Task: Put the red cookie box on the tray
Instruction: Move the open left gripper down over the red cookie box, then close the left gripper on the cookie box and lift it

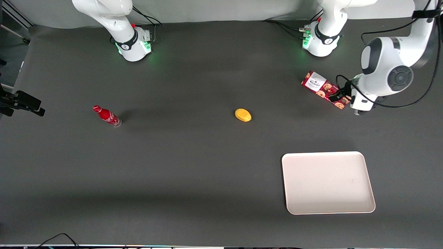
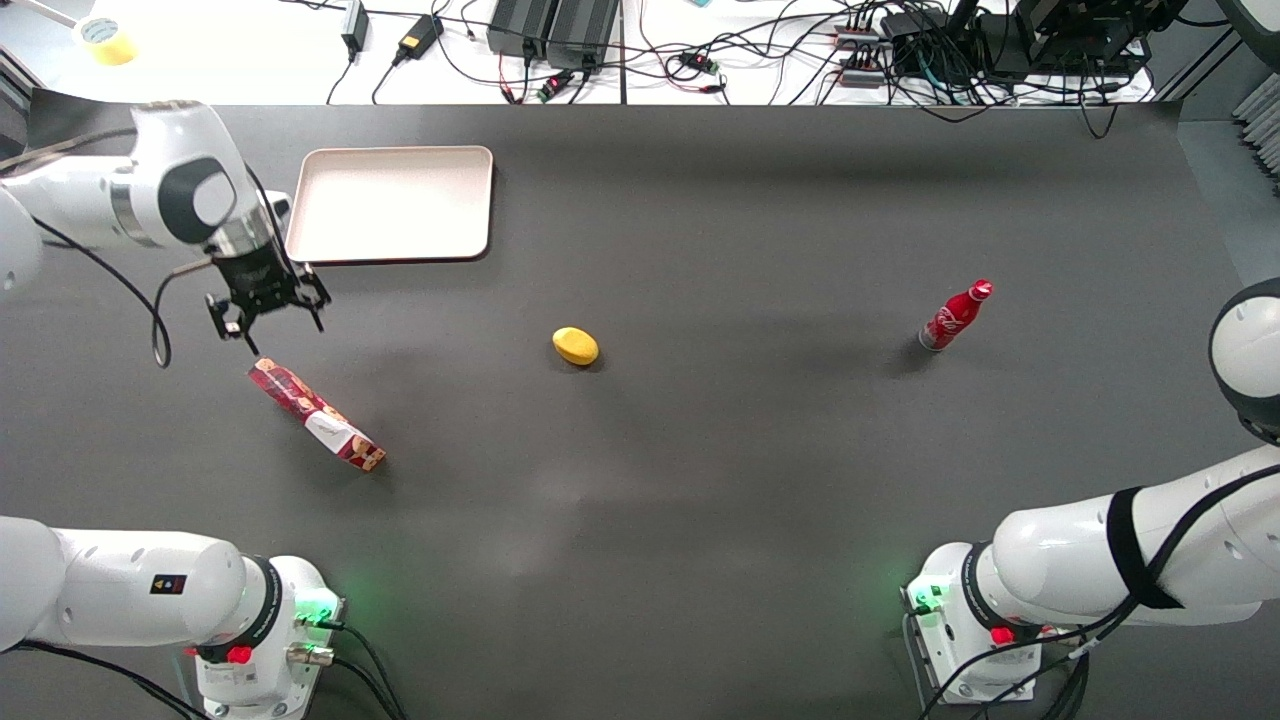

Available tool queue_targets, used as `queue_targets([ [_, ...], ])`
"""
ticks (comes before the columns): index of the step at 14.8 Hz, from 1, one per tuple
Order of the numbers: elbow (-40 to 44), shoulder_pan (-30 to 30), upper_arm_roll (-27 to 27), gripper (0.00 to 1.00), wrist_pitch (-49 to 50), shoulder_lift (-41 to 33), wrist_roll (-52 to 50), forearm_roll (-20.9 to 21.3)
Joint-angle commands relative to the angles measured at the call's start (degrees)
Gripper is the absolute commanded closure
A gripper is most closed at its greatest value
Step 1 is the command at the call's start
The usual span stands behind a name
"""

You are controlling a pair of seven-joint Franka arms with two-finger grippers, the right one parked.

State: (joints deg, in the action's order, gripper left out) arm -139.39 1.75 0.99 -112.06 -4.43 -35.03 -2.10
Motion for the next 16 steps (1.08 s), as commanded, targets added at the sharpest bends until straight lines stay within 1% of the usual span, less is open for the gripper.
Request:
queue_targets([
  [1,-9.3,-1.7,1.9,0.00,-4.2,-5.5,-1.2,-0.6],
  [4,-12.7,-1.9,1.4,0.00,-9.5,-5.7,-0.4,-0.6],
  [9,-20.3,-1.9,1.4,0.00,-23.7,-4.6,-0.3,-0.7],
  [13,-21.5,-2.5,1.4,0.00,-24.8,-3.5,0.0,-0.9],
  [16,-21.5,-2.5,1.4,0.00,-25.0,-2.7,1.7,-4.5],
])
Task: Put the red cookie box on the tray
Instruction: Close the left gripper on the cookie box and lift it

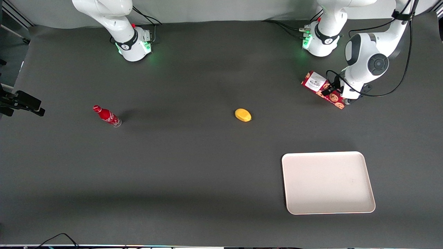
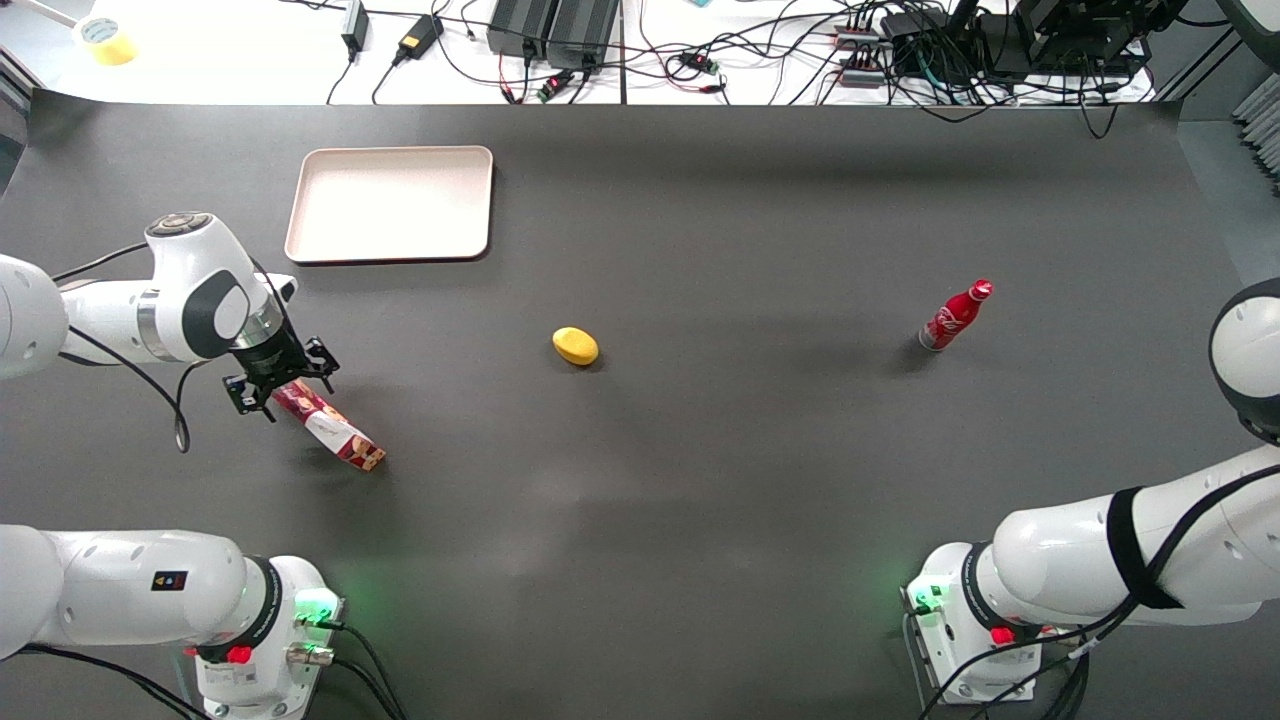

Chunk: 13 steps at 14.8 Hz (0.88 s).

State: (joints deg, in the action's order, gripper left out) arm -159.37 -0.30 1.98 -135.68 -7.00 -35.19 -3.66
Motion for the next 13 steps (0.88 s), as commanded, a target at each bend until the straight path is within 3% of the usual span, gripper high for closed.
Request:
queue_targets([
  [1,-1.5,-0.5,0.4,0.00,-1.6,0.2,3.2,-3.5],
  [4,-1.5,-0.4,0.3,0.04,-3.5,1.5,5.0,-5.2],
  [7,-1.5,-0.1,0.3,0.25,-5.6,2.9,5.0,-5.2],
  [9,-1.5,-0.1,0.4,0.49,-5.8,3.0,5.0,-5.2],
  [12,-1.2,0.0,0.6,1.00,-5.2,3.1,6.4,-5.2],
  [13,-1.1,0.0,0.6,1.00,-4.9,3.1,6.6,-5.2],
])
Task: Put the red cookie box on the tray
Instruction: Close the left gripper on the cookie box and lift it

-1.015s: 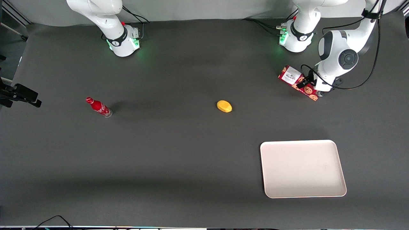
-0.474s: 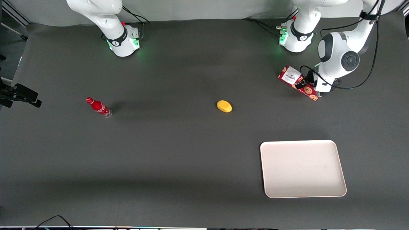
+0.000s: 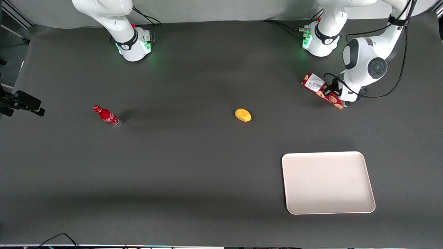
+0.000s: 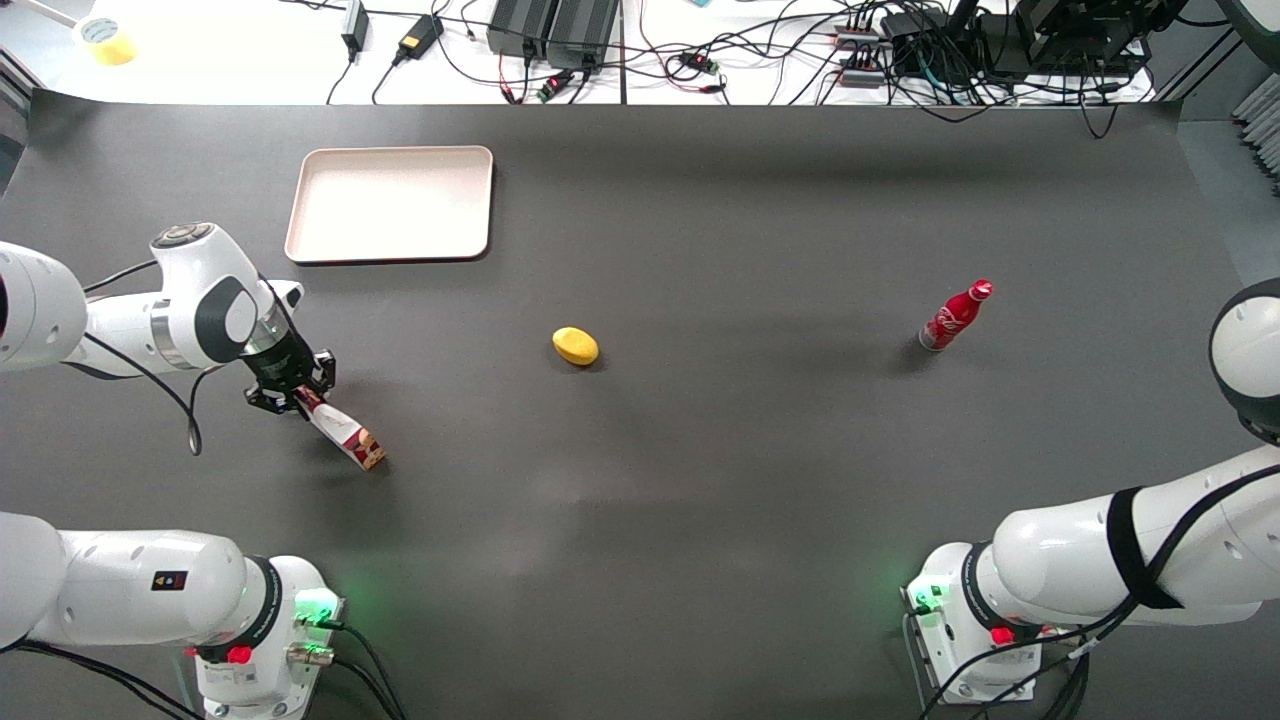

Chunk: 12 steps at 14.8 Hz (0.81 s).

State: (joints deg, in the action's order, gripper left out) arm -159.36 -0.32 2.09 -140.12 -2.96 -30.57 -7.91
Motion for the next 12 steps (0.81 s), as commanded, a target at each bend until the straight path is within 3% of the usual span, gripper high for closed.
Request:
queue_targets([
  [1,-1.0,0.1,0.5,1.00,-0.2,-0.9,2.0,-1.0],
  [5,2.6,0.7,0.9,1.00,4.7,-1.1,3.2,-1.0],
  [12,25.1,1.5,0.4,1.00,25.4,-0.9,12.9,0.0],
])
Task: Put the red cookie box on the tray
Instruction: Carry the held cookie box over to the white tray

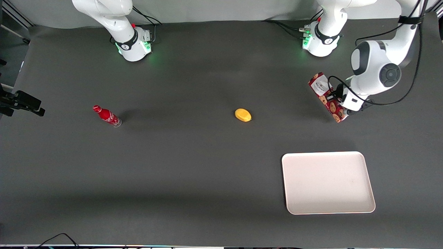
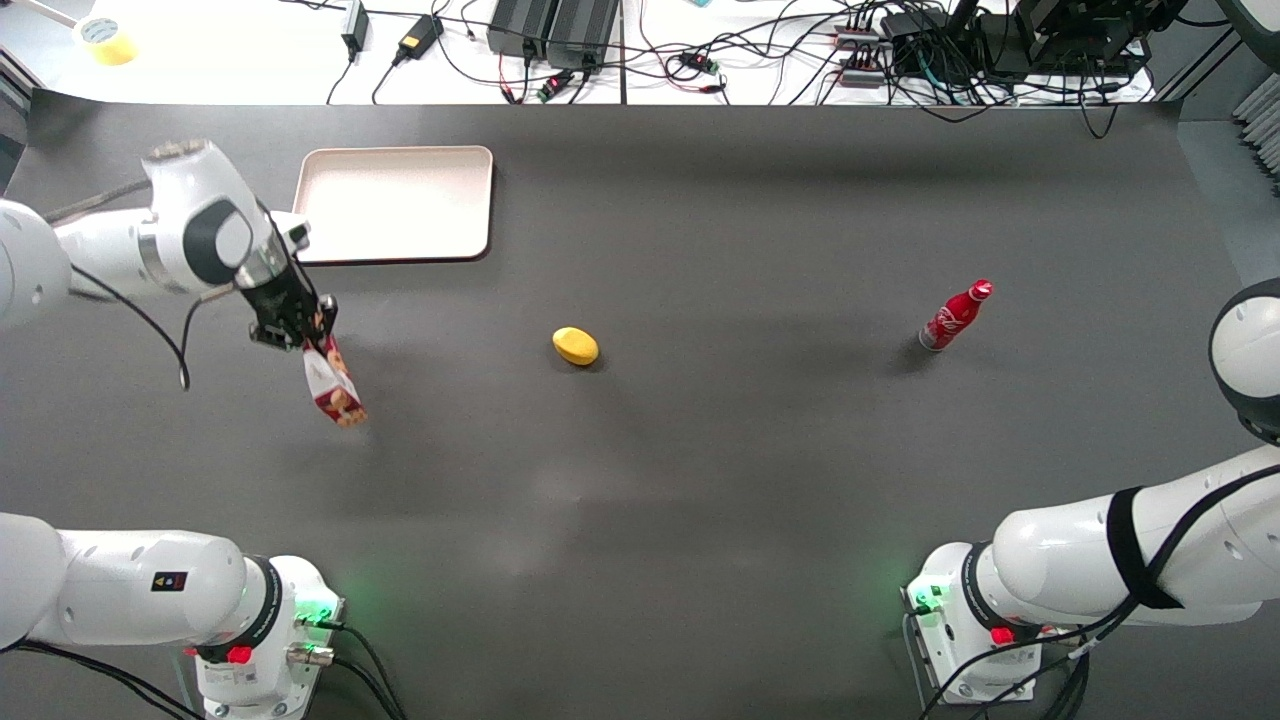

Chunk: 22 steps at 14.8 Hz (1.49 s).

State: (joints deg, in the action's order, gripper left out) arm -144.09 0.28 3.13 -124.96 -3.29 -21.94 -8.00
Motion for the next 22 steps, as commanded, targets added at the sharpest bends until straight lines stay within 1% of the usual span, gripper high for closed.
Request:
queue_targets([
  [1,13.5,0.9,-0.9,1.00,13.2,-0.5,5.5,0.2],
  [5,29.2,0.6,-0.9,1.00,22.6,2.7,7.3,3.2],
  [8,43.9,0.3,-0.9,1.00,29.8,8.6,9.8,3.5],
  [10,52.0,0.3,-1.5,1.00,31.0,12.8,11.5,4.9],
  [11,55.8,0.2,-1.6,1.00,30.9,15.4,12.0,6.2],
  [13,61.9,0.2,-1.6,1.00,29.8,21.0,16.3,8.9],
  [14,64.6,0.2,-2.1,1.00,29.5,23.9,18.3,9.2],
  [15,67.2,0.2,-4.0,1.00,27.9,26.5,19.6,9.2],
  [17,69.9,0.3,-6.1,1.00,22.5,30.9,25.9,9.3],
  [19,72.5,0.2,-8.6,1.00,18.4,35.5,29.9,9.2],
  [22,74.0,0.3,-9.1,1.00,14.4,40.7,30.6,9.2],
])
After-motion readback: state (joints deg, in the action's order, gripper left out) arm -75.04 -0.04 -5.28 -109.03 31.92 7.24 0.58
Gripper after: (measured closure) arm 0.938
